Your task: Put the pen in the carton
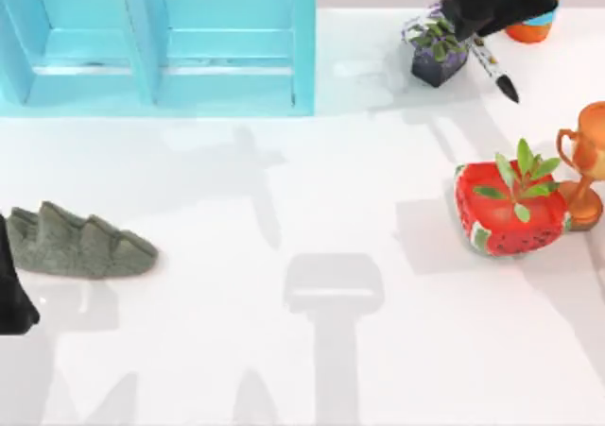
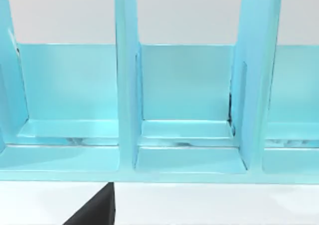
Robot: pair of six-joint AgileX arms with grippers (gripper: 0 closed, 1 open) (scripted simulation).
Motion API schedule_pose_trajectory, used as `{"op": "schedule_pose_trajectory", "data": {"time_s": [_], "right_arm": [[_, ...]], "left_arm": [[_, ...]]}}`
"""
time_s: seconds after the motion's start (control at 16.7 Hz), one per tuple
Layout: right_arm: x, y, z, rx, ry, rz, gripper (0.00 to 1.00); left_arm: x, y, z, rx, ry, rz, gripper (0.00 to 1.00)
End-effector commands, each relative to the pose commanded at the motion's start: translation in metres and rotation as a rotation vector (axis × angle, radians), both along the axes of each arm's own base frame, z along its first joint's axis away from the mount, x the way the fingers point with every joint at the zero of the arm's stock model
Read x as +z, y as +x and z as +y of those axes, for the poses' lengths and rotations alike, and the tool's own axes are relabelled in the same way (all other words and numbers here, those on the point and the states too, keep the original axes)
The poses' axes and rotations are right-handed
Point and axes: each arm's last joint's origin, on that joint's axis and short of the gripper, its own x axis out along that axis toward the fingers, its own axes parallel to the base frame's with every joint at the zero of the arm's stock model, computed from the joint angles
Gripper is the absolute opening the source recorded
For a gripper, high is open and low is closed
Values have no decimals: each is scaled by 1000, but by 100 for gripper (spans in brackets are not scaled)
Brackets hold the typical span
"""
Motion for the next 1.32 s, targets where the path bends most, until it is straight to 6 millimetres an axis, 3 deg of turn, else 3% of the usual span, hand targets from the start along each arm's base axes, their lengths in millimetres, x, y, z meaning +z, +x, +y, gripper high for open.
{"op": "schedule_pose_trajectory", "data": {"time_s": [0.12, 0.3, 0.42, 0.6, 0.78, 0.96, 1.32], "right_arm": [[5, 0, -72, -329, -1, 11, 0], [3, -22, -167, -798, 15, 11, 0], [-5, -46, -218, -1076, 34, -1, 0], [-23, -86, -272, -1423, 60, -31, 0], [-46, -120, -305, -1674, 65, -58, 0], [-64, -142, -321, -1819, 51, -76, 0], [-70, -146, -324, -1847, 43, -74, 0]], "left_arm": [[0, 0, 0, 0, 0, 0, 100], [0, 0, 0, 0, 0, 0, 100], [0, 0, 0, 0, 0, 0, 100], [0, 0, 0, 0, 0, 0, 100], [0, 0, 0, 0, 0, 0, 100], [0, 0, 0, 0, 0, 0, 100], [0, 0, 0, 0, 0, 0, 100]]}}
